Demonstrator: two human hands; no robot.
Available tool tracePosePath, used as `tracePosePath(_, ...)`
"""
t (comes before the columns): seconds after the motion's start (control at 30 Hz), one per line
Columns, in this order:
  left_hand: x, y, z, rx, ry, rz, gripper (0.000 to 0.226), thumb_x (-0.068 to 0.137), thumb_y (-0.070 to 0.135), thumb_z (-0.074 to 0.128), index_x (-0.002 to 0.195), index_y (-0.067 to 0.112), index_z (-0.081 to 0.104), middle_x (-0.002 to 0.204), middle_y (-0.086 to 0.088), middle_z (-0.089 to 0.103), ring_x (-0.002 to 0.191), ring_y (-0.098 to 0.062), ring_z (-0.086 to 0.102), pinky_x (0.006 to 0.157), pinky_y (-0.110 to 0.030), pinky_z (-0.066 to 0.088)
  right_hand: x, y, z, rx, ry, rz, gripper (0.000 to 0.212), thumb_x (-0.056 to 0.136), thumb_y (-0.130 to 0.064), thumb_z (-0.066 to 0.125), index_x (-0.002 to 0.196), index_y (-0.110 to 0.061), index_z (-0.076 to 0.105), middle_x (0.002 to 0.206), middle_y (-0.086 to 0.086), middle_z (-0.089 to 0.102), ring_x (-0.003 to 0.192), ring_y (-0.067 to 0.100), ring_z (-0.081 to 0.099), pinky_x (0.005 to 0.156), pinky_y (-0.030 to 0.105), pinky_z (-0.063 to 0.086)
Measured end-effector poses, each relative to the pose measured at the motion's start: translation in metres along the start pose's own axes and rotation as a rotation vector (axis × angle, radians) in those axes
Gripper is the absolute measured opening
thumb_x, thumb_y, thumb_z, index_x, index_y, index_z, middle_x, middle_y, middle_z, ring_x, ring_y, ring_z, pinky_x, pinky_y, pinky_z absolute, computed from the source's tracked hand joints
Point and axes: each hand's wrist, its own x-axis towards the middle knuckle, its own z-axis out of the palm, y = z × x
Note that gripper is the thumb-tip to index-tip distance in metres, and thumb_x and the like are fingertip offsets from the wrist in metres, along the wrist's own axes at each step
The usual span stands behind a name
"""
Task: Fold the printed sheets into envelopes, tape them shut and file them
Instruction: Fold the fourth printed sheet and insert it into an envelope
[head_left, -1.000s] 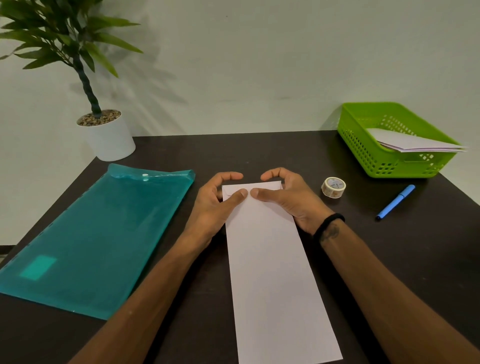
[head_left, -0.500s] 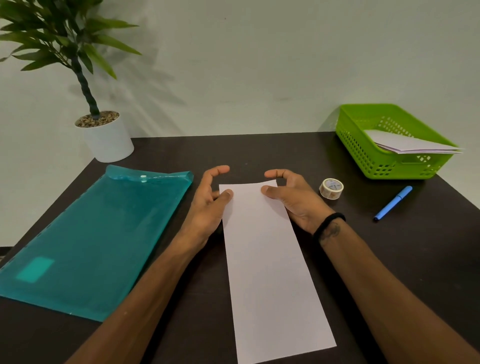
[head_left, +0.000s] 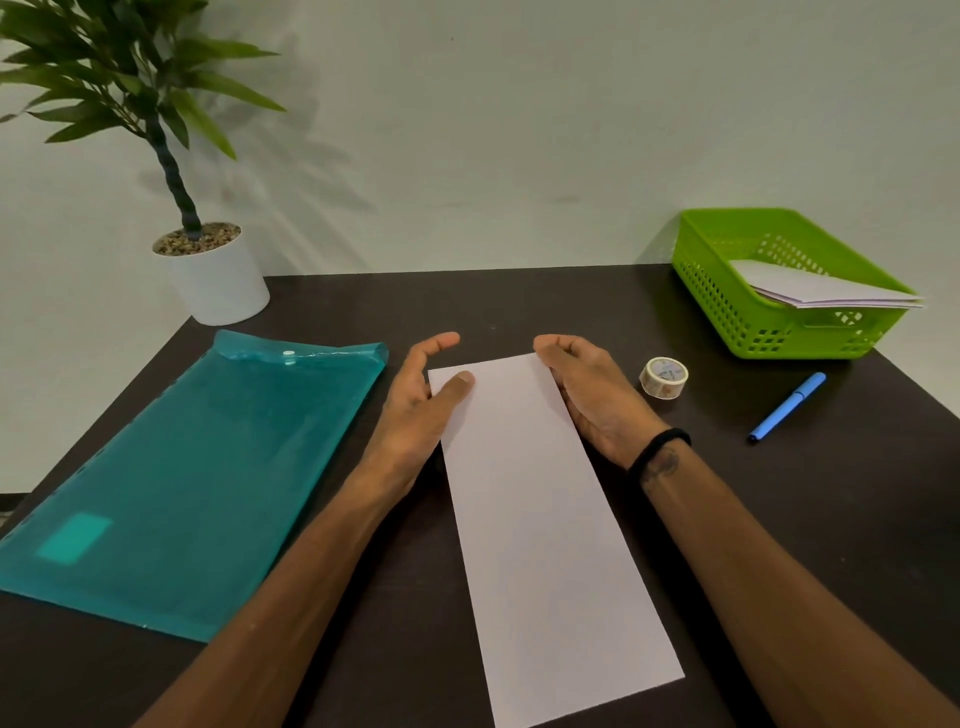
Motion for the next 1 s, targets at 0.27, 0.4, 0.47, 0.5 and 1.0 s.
tracePosePath(0.27,-0.0007,0.0006,0.0024,0.138,-0.053,0.071,0.060,0.074,0.059,0.081,0.124,0.067,0.050,0.140,0.005,0.058,0.122,-0.031,0.063,0.096,-0.055,0.057,-0.0016,0.0091,0.0010,-0.228,-0.046,-0.139,0.051,0.072,-0.037,0.094,0.113,-0.037,0.064,0.116,0.006,0.070,0.100,0.026,0.075,0.078,0.040,0.065)
tracePosePath(0.4,0.0008,-0.0005,0.0026,0.190,-0.062,0.086,0.053,0.086,0.046,0.077,0.124,0.069,0.048,0.144,0.012,0.054,0.129,-0.029,0.058,0.103,-0.058,0.052,-0.0026,0.0086,0.0012,-0.236,-0.046,-0.142,0.047,0.074,-0.032,0.094,0.113,-0.032,0.067,0.115,0.005,0.069,0.093,0.023,0.075,0.070,0.033,0.065)
tracePosePath(0.47,0.0016,-0.0023,0.0021,0.194,-0.060,0.083,0.054,0.093,0.036,0.073,0.126,0.069,0.047,0.147,0.010,0.051,0.130,-0.029,0.058,0.103,-0.058,0.053,-0.0038,0.0072,0.0008,-0.228,-0.043,-0.135,0.044,0.077,-0.027,0.092,0.114,-0.028,0.067,0.111,0.004,0.069,0.083,0.017,0.076,0.063,0.027,0.062)
tracePosePath(0.5,0.0016,-0.0025,0.0019,0.187,-0.066,0.079,0.055,0.095,0.033,0.072,0.127,0.069,0.046,0.148,0.008,0.051,0.129,-0.030,0.059,0.102,-0.058,0.053,-0.0048,0.0062,0.0005,-0.210,-0.045,-0.127,0.044,0.079,-0.023,0.091,0.116,-0.026,0.067,0.107,0.003,0.069,0.077,0.015,0.076,0.060,0.025,0.061)
tracePosePath(1.0,0.0067,-0.0075,-0.0029,0.013,-0.078,-0.032,0.064,0.104,0.014,0.056,0.150,0.055,0.037,0.163,0.001,0.034,0.149,-0.027,0.038,0.119,-0.053,0.039,0.0026,0.0018,-0.0026,-0.068,-0.018,0.008,0.017,0.105,-0.015,0.060,0.115,-0.025,0.070,0.114,0.007,0.074,0.098,0.025,0.074,0.087,0.041,0.062)
